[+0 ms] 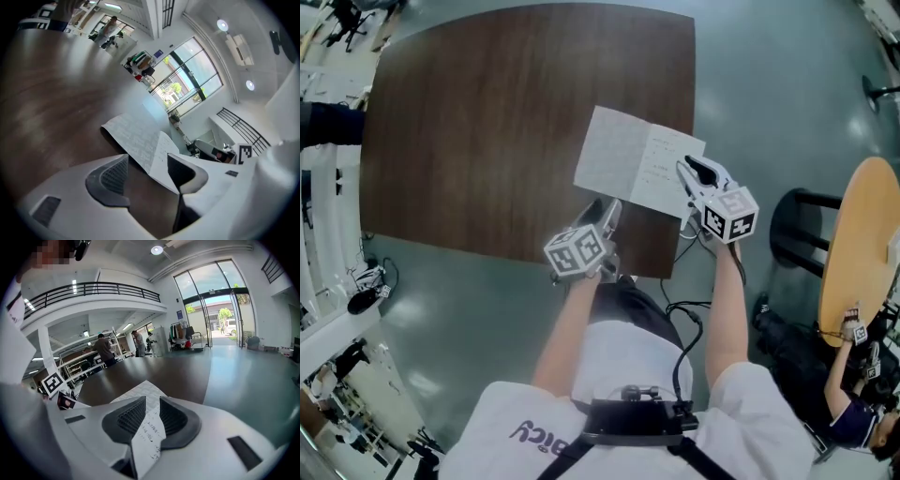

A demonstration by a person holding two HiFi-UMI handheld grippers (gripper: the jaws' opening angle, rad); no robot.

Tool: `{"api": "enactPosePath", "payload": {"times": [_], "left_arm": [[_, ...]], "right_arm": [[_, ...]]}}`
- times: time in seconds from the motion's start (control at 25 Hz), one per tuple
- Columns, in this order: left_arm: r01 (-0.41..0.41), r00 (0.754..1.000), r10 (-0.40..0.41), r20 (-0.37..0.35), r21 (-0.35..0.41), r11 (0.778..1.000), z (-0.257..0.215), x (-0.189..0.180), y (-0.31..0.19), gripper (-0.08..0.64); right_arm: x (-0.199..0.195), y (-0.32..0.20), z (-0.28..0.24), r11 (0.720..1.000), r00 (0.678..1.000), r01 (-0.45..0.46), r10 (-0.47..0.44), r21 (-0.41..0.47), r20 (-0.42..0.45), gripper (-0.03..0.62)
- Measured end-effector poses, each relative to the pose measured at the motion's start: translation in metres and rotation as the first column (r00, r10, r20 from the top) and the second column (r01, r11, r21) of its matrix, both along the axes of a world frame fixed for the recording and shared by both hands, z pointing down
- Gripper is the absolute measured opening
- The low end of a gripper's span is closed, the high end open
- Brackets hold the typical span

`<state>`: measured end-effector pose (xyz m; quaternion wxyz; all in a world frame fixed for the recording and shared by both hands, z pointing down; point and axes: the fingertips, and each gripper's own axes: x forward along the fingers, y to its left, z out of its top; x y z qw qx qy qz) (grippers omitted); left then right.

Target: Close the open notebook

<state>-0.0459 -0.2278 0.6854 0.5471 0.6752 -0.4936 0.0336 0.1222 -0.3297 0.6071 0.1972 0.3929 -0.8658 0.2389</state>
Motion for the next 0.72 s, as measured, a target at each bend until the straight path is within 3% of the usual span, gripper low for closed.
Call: {"api": "enactPosePath", "payload": {"times": [0.08,0.24,0.44,0.72], "left_arm": [[0.048,0.998,-0.049,-0.043,-0.013,0.999,0.004,-0.008,-0.003,0.259],[0.101,0.986,-0.101,-0.132,-0.01,0.995,0.001,-0.012,-0.017,0.262],[0.143,0.966,-0.152,-0.207,-0.058,0.988,0.012,-0.01,-0.022,0.261],[0.215,0.933,-0.228,-0.277,-0.077,0.974,0.015,-0.009,-0.034,0.261]], "right_arm": [[-0.003,-0.002,-0.001,1.0,1.0,0.0,0.0,0.002,0.001,0.08],[-0.005,-0.003,-0.003,1.0,1.0,-0.003,0.003,0.004,0.004,0.08],[-0.003,0.001,-0.009,1.0,1.0,-0.01,0.01,0.004,0.0,0.08],[0.017,0.011,-0.012,0.999,0.999,-0.044,0.044,0.006,-0.008,0.08]]}}
